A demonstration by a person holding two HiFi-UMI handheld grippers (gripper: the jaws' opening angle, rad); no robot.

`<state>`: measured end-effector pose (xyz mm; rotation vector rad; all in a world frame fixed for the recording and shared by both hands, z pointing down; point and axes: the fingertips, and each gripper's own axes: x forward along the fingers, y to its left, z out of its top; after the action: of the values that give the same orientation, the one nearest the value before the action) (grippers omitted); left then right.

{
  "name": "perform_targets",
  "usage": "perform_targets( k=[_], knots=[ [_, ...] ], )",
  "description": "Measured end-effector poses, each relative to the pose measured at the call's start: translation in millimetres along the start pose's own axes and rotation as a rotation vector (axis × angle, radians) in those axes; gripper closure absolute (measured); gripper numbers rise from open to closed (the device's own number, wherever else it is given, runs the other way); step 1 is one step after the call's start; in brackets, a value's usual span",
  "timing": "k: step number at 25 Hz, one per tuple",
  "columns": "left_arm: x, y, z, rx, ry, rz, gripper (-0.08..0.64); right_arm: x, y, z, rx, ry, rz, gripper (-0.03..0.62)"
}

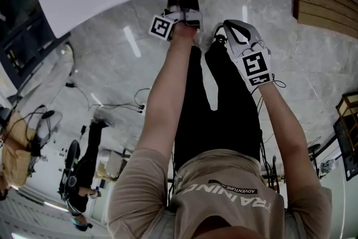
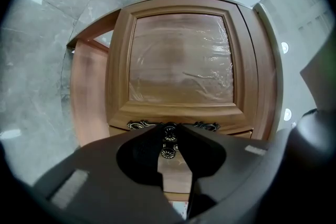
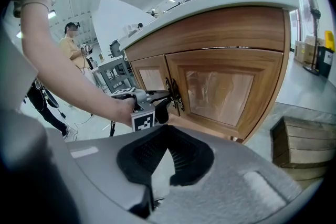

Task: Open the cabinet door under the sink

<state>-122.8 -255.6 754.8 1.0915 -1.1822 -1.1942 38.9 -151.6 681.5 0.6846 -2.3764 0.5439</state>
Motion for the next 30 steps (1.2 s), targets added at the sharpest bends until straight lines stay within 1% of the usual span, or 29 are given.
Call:
perform_targets(
  k=[4, 6, 17, 21, 23, 27, 30],
  knots=[
    [-4, 2, 2, -0.012, 0.017, 0.005, 0.459, -1, -1, 4, 0.001, -0.015, 0.001, 0.591],
    [-5, 4, 2, 0.002, 0.026, 0.006, 0.459, -3, -3, 1, 0.003, -0.018, 0.001, 0.591],
    [-32, 8, -2, 0.053, 0.053, 0.005, 0.460, -27, -2, -45, 0.010, 0.041, 0.006, 0.591],
    [-36, 8, 0, 0.071, 0.096, -0.007, 0.460, -25, 10, -48, 0.004, 0.042, 0.016, 0.591],
    [-41, 5, 3, 0.063, 0.108, -0.018, 0.460, -22, 16, -44, -0.007, 0.038, 0.017, 0.591],
    [-65, 5, 6, 0.049, 0.123, -0.026, 0.460, -18, 27, -46, -0.002, 0.049, 0.012, 0.591],
    [-78, 7, 5, 0.054, 0.163, -0.028, 0.460, -13, 40, -48, -0.020, 0.057, 0.028, 0.591]
  ],
)
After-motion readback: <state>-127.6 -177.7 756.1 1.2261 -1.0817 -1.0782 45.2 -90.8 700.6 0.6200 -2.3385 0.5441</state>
